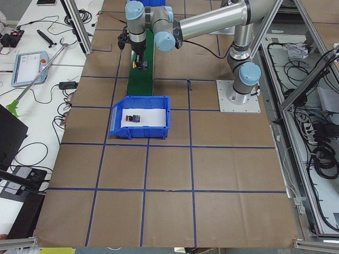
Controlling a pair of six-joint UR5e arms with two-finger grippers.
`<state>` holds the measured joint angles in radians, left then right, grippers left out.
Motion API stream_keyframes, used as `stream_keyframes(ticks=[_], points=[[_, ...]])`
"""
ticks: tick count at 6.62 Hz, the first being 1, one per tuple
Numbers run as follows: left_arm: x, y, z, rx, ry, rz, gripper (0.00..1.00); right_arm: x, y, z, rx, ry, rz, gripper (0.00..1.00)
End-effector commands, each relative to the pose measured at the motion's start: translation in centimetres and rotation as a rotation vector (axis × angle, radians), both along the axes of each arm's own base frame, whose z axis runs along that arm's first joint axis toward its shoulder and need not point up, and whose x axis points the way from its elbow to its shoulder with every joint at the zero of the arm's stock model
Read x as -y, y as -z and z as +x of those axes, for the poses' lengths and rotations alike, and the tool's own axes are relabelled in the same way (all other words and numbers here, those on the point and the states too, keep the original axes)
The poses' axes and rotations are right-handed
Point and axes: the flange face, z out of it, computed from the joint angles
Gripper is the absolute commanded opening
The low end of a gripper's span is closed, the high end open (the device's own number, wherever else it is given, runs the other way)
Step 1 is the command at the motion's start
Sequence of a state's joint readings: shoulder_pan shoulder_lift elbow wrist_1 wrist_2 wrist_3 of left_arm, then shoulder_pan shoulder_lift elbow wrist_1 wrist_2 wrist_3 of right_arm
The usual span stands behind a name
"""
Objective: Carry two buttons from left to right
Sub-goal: 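Carry the yellow button onto the conveyor and release it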
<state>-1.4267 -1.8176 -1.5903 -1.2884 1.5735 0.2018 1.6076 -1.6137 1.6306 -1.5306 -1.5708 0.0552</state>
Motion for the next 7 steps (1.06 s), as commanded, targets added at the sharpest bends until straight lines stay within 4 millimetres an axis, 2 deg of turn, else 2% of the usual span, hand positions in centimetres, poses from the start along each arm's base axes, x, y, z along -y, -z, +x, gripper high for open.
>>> stream_keyframes(ticks=[1,2,3,4,5,6,7], points=[[0.5,6.7,-2.6,-0.002,-0.002,0.011,0.06,0.0,0.0,0.0,0.0,0.0,0.0,1.0],[0.3,10.0,-2.9,-0.002,-0.015,-0.007,0.06,0.0,0.0,0.0,0.0,0.0,0.001,1.0],[-0.5,12.0,-2.9,-0.001,-0.013,-0.012,0.06,0.0,0.0,0.0,0.0,0.0,0.0,1.0],[-0.7,12.6,-2.9,-0.001,-0.012,-0.007,0.07,0.1,0.1,0.0,0.0,0.0,0.001,1.0],[-0.7,12.7,-2.9,-0.009,-0.015,-0.006,0.25,0.1,0.1,0.0,0.0,0.0,0.001,1.0],[-0.1,12.0,-2.9,-0.011,-0.014,-0.023,0.82,0.1,0.1,0.0,0.0,0.0,0.001,1.0],[0.2,11.4,-2.9,-0.01,-0.014,-0.036,1.0,0.1,0.1,0.0,0.0,0.0,0.001,1.0]])
